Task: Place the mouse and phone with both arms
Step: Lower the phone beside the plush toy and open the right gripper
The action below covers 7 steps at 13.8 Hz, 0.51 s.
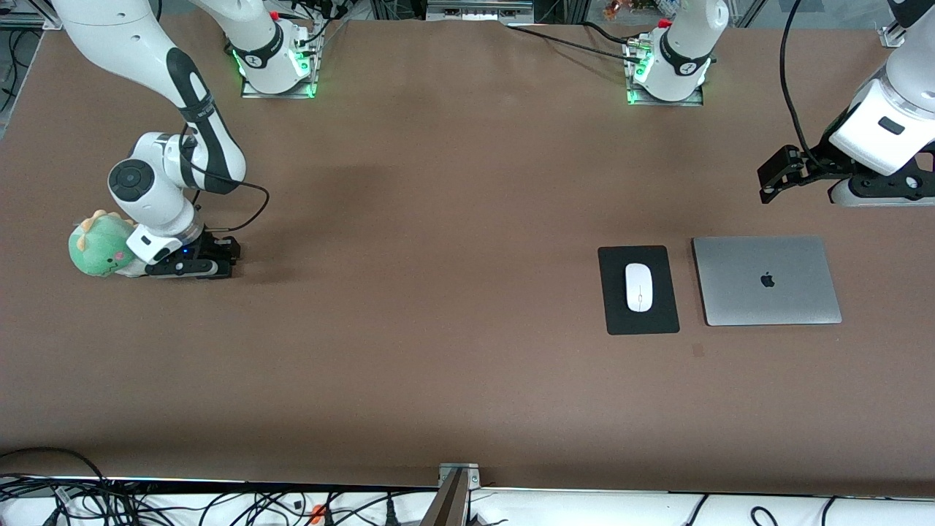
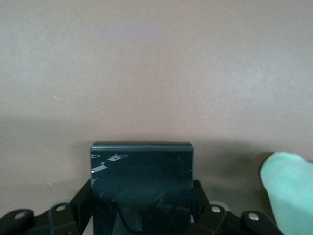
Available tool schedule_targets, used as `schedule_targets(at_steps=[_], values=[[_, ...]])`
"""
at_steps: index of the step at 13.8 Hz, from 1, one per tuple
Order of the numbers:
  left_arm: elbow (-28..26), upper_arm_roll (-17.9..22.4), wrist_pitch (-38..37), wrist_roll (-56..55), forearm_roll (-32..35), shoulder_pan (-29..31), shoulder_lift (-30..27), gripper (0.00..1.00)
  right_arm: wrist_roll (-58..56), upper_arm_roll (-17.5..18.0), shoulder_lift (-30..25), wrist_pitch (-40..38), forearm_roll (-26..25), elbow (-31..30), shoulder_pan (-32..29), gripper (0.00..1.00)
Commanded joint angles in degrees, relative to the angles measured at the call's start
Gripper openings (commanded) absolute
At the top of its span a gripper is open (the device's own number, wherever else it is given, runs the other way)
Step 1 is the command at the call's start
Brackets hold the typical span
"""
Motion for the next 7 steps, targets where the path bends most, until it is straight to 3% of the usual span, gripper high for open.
schedule_targets(at_steps=[1, 2, 3, 4, 7], values=[[1.3, -0.1, -1.0, 0.8, -1.0, 0.1, 0.2, 1.00, -1.3, 0.7, -2.4, 4.0, 0.4, -4.1, -1.1, 0.27], [1.4, -0.1, -1.0, 0.8, -1.0, 0.1, 0.2, 1.00, -1.2, 0.7, -2.1, 4.4, 0.4, -4.0, -1.3, 0.46], [1.3, -0.1, -1.0, 0.8, -1.0, 0.1, 0.2, 1.00, -1.2, 0.7, -1.8, 4.3, 0.4, -3.9, -1.3, 0.79], [1.4, -0.1, -1.0, 0.8, -1.0, 0.1, 0.2, 1.00, -1.2, 0.8, -1.8, 4.1, 0.4, -3.8, -1.3, 1.00], [1.4, -0.1, -1.0, 0.8, -1.0, 0.1, 0.2, 1.00, -1.3, 0.9, -2.2, 2.6, 0.4, -3.5, -1.2, 1.00]])
